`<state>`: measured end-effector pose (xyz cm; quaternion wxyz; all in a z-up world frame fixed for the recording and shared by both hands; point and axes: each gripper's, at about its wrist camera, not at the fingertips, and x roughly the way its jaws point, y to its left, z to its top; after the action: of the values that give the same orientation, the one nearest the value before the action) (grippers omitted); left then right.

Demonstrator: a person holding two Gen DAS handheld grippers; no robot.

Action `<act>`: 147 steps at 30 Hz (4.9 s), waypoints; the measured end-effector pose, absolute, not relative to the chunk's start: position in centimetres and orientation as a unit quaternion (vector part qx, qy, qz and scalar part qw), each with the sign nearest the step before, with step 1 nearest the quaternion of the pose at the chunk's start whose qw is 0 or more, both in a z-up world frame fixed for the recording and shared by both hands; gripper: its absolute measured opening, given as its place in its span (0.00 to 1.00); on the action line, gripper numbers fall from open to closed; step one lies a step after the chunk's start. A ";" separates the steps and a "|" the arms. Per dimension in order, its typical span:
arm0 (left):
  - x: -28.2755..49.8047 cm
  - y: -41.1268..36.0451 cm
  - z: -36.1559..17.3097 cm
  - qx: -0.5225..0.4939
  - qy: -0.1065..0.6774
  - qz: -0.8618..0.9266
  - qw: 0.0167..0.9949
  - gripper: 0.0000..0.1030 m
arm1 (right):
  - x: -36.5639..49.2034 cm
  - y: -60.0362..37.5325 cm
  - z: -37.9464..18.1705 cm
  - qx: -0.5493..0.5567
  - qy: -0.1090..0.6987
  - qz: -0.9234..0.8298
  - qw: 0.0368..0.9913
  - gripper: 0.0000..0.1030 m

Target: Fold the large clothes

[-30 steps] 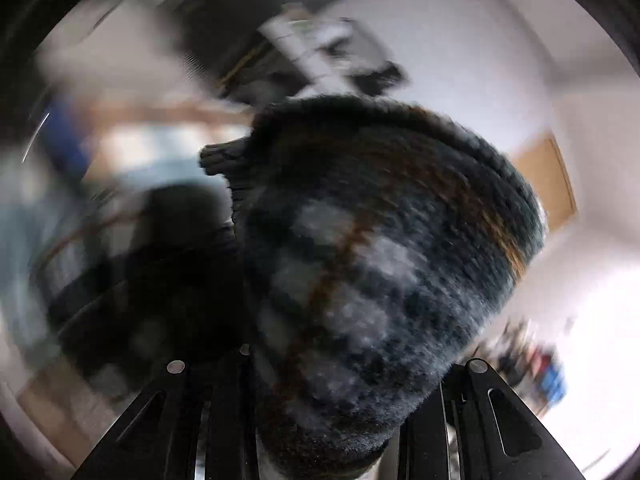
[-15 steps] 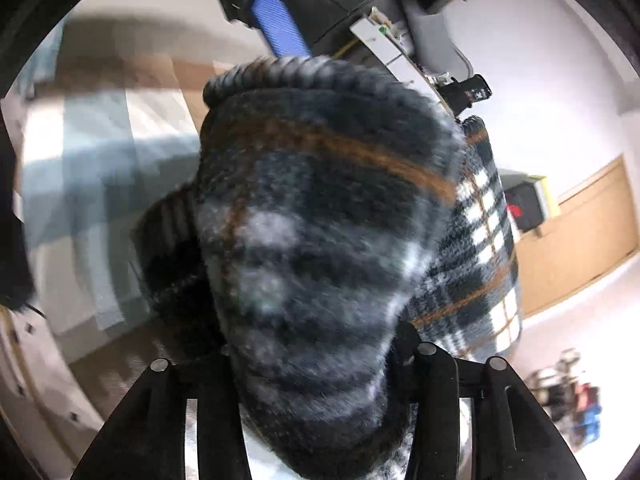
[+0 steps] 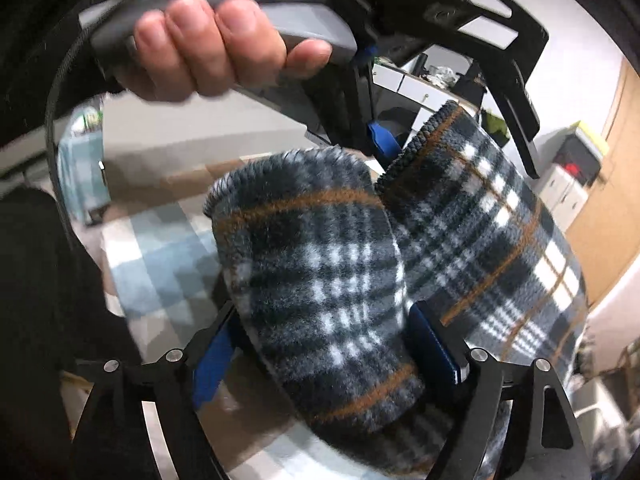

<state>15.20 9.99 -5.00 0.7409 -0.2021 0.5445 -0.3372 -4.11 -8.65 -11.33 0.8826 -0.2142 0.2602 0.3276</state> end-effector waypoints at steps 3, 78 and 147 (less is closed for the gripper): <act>15.1 9.5 -4.2 -0.190 0.540 -0.327 0.751 0.17 | -3.2 -11.1 -10.4 -0.131 0.283 0.363 0.878 0.86; 8.6 16.7 -12.3 -0.199 0.487 -0.339 0.781 0.14 | 21.2 -5.0 -12.5 -0.227 0.637 0.113 0.728 1.00; 8.4 13.2 -13.0 -0.187 0.488 -0.320 0.790 0.14 | 18.6 -6.9 -10.2 -0.091 0.696 0.212 0.680 1.00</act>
<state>8.44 13.25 -13.00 0.7902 -0.1874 0.4880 -0.3199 18.56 -6.88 -10.20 0.6804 -0.0909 0.6955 0.2122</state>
